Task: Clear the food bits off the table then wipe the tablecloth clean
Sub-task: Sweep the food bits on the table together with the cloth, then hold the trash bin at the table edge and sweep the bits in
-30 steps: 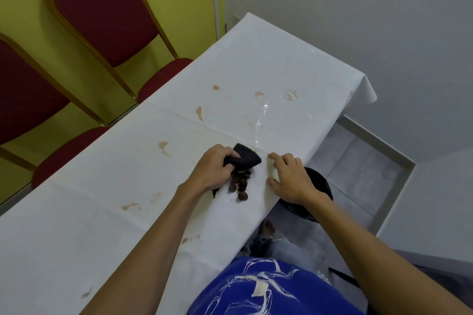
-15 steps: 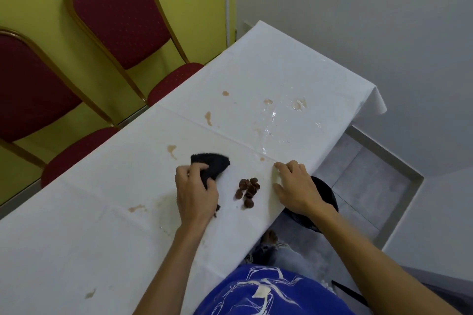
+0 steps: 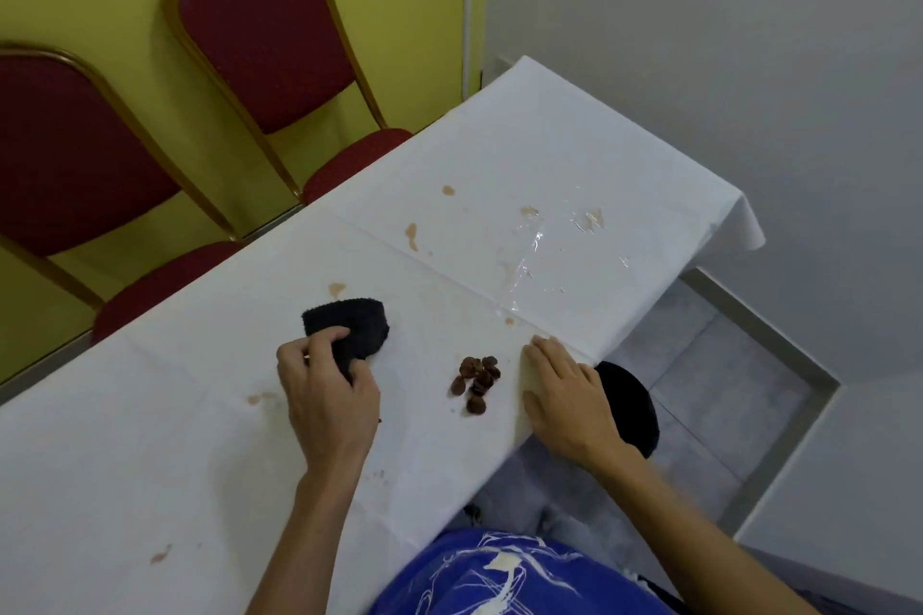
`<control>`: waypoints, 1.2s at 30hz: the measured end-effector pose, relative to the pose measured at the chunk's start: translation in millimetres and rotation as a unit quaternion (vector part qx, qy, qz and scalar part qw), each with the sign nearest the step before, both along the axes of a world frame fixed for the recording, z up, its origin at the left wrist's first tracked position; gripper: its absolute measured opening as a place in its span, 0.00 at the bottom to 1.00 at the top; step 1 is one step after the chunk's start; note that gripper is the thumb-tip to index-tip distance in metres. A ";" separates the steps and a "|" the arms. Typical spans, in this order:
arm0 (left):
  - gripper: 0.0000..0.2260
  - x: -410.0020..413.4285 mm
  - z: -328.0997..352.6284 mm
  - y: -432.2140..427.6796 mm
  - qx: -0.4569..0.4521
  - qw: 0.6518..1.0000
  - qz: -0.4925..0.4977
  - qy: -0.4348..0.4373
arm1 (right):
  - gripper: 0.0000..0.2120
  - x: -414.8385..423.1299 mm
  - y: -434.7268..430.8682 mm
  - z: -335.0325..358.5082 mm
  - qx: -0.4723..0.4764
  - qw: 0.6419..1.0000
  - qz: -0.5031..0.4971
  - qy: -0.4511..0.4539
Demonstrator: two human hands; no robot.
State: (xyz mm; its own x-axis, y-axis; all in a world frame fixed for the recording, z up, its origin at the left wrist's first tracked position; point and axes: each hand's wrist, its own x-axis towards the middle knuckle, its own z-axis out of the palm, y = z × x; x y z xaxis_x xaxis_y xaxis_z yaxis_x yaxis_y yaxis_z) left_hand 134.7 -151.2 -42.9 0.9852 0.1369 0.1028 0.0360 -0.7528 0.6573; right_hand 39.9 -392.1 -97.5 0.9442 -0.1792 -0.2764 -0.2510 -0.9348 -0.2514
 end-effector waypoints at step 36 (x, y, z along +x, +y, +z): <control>0.14 -133.4 -1.1 -147.4 0.008 0.981 -0.121 0.149 | 0.27 -59.1 -60.6 20.6 0.160 0.983 0.066 -0.061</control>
State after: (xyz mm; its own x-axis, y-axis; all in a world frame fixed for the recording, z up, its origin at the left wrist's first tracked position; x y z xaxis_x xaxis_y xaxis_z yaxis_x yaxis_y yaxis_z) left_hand 1.3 -298.5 -44.1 0.9753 -0.1032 -0.1955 0.0451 -0.7731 0.6327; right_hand -19.2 -452.7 -76.9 0.9831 0.0238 -0.1813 -0.0829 -0.8255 -0.5583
